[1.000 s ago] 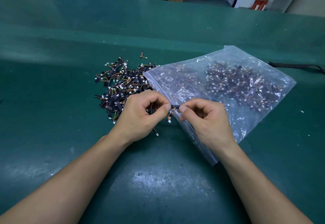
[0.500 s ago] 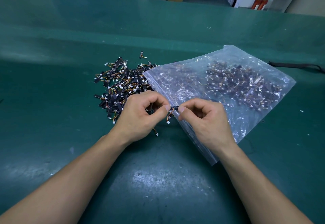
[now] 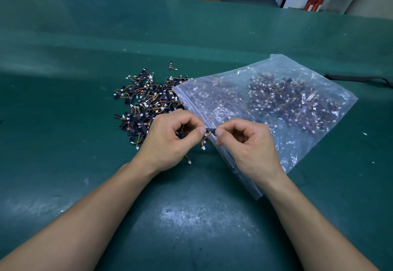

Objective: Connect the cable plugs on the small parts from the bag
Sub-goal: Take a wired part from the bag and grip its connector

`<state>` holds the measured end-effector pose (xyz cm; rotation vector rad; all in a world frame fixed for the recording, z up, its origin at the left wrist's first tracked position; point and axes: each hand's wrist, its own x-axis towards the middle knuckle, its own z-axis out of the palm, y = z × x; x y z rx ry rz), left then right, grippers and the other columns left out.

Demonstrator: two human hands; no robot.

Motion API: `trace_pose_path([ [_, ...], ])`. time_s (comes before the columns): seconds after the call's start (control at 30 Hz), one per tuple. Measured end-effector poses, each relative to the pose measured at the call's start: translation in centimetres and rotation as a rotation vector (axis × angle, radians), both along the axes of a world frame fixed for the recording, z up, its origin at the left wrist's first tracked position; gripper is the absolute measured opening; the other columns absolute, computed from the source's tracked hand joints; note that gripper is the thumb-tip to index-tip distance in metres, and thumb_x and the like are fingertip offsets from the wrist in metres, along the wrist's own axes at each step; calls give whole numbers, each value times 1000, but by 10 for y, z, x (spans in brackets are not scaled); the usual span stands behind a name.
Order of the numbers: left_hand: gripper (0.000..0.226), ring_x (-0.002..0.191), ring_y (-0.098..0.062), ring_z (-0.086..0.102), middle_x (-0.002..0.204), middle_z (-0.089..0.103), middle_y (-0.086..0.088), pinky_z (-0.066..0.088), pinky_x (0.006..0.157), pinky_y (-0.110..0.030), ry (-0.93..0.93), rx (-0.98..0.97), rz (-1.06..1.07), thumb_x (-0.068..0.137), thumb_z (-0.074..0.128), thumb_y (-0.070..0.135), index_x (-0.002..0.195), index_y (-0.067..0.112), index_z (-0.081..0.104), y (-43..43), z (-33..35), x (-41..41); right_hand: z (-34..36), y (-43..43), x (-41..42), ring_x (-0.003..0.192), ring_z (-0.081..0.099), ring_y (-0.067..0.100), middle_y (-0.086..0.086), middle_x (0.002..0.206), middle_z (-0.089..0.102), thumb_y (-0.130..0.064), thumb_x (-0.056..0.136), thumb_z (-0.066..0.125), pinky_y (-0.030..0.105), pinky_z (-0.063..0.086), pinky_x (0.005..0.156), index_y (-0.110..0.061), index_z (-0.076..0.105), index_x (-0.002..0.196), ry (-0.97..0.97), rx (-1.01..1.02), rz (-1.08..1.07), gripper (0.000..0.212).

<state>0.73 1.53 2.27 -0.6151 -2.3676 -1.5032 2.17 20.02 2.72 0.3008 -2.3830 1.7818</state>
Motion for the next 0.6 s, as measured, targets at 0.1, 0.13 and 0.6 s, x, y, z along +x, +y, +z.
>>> trace_pose_path([
  [0.1,9,66,-5,55,71,62,16,41,66,-18,-20,-11,3,86,64,22,80,18,70,-1,-1,-1,-1,0,-1,56,49,12,0,66,69,-19,85,67,27,41,54,-25,71,70,10,3,0,17],
  [0.13,12,67,-5,56,72,62,16,41,66,-18,-23,-15,5,86,63,25,82,17,71,-1,-1,-1,-1,0,-1,56,49,13,0,66,69,-18,86,68,28,41,54,-26,71,70,15,4,-1,19],
  [0.6,8,66,-6,55,71,62,14,40,66,-19,13,-13,-17,85,67,15,79,20,69,-1,0,0,0,2,-1,54,46,3,-14,62,65,-17,88,70,15,37,55,-26,73,72,58,56,27,19],
])
